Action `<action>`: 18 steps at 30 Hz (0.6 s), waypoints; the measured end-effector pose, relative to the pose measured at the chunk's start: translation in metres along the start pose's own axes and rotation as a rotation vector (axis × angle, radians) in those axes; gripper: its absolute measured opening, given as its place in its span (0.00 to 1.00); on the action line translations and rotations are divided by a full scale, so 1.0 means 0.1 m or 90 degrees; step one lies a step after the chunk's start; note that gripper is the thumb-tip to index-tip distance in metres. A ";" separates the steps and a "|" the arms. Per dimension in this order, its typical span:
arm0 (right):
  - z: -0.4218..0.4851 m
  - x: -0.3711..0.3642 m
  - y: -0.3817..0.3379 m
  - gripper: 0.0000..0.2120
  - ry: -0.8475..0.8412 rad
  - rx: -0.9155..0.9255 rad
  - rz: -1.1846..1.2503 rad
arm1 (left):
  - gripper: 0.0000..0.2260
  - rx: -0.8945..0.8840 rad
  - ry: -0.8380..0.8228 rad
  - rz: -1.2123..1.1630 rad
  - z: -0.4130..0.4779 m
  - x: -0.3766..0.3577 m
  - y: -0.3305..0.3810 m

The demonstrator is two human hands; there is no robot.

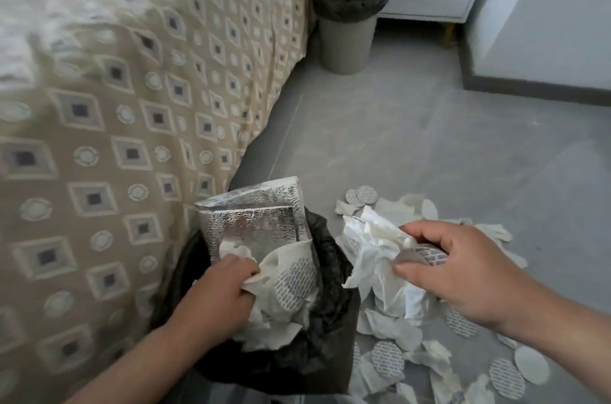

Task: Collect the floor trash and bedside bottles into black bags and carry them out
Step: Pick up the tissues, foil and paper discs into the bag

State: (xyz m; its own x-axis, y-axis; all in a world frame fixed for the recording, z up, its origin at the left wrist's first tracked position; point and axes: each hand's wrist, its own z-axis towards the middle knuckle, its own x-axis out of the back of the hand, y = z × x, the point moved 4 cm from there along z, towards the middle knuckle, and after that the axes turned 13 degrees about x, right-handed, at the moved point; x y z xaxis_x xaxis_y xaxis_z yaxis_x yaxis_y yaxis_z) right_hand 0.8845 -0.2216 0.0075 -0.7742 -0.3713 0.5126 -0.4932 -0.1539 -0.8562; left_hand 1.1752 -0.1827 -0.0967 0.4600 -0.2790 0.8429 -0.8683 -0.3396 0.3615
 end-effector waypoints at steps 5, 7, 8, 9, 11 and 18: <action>0.20 -0.38 -0.10 0.11 -0.065 -0.014 0.039 | 0.31 -0.020 -0.007 0.129 0.04 -0.41 -0.11; 0.30 -0.59 -0.11 0.13 -0.092 -0.024 0.036 | 0.38 -0.013 -0.046 0.122 0.03 -0.41 -0.15; 0.35 -0.71 -0.13 0.12 -0.110 -0.023 0.036 | 0.39 -0.017 -0.034 0.107 0.01 -0.36 -0.18; 0.41 -0.84 -0.15 0.10 -0.128 -0.020 0.031 | 0.40 -0.036 -0.002 0.090 -0.02 -0.27 -0.20; 0.53 -1.10 -0.16 0.11 -0.161 -0.014 0.018 | 0.39 -0.085 0.048 0.092 -0.10 -0.07 -0.25; 0.73 -1.63 0.02 0.23 -0.295 0.034 -0.234 | 0.31 0.019 0.171 0.041 -0.24 0.04 -0.66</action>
State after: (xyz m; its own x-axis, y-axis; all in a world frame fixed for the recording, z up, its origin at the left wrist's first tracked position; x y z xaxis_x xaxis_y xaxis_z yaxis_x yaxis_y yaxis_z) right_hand 1.0387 -0.2278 -0.0824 -0.2965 -0.6443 0.7050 -0.6657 -0.3899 -0.6363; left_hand 1.2301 -0.1400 -0.1074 0.3351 -0.0546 0.9406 -0.8868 -0.3557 0.2952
